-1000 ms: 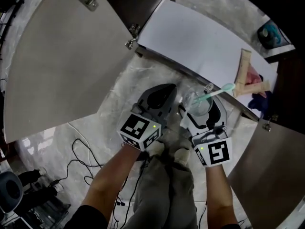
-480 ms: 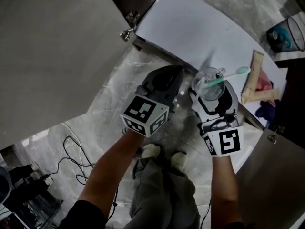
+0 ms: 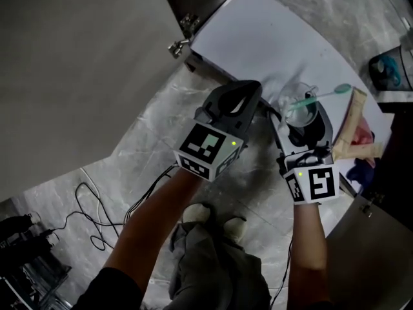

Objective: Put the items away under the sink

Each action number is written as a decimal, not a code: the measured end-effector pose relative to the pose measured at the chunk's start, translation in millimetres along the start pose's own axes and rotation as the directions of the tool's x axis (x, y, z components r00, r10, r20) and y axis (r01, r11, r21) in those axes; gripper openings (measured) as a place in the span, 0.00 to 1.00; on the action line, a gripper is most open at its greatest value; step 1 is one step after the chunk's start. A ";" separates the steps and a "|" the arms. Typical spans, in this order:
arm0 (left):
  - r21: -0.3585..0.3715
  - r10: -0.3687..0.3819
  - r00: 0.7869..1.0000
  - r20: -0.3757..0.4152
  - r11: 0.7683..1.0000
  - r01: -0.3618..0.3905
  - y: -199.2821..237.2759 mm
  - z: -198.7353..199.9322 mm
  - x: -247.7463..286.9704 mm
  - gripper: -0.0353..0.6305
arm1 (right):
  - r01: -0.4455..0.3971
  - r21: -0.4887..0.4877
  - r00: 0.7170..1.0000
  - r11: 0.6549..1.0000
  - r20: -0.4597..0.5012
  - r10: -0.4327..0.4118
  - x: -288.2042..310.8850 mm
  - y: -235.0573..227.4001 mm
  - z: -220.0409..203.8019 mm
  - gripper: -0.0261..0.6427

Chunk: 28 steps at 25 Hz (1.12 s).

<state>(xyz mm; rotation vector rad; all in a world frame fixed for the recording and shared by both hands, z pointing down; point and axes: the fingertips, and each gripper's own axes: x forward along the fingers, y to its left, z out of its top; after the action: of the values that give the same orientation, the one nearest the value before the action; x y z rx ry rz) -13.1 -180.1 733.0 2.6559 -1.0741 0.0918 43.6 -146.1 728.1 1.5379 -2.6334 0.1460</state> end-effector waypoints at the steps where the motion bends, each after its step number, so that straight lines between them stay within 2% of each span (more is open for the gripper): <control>1: -0.001 0.004 1.000 0.007 1.000 -0.004 3.0 0.8 1.1 0.06 | 0.001 -0.004 1.000 1.000 0.004 -0.001 4.1 -2.6 -0.7 0.53; 10: -0.006 0.027 1.000 -0.004 1.000 -0.027 15.6 -4.2 13.2 0.06 | 0.042 -0.008 0.999 0.999 0.015 -0.042 27.8 -29.6 -16.6 0.53; 15: -0.008 0.028 1.000 0.002 1.000 -0.028 16.9 -6.8 20.5 0.06 | 0.014 -0.064 1.000 0.998 -0.011 -0.015 31.1 -25.5 -23.6 0.53; 21: -0.010 0.022 1.000 -0.009 1.000 -0.022 11.2 -10.4 24.9 0.07 | 0.045 0.027 0.999 0.999 -0.015 -0.044 29.3 -32.5 -26.8 0.53; 28: -0.045 0.041 0.999 -0.030 0.998 -0.043 11.2 -15.8 12.8 0.07 | 0.065 0.024 0.996 0.998 -0.060 -0.064 28.8 -34.9 -29.4 0.53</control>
<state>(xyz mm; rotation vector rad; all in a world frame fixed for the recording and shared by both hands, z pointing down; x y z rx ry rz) -11.0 -192.0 752.8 2.5837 -1.1095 0.1123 60.7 -184.3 762.2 1.5989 -2.5430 0.2192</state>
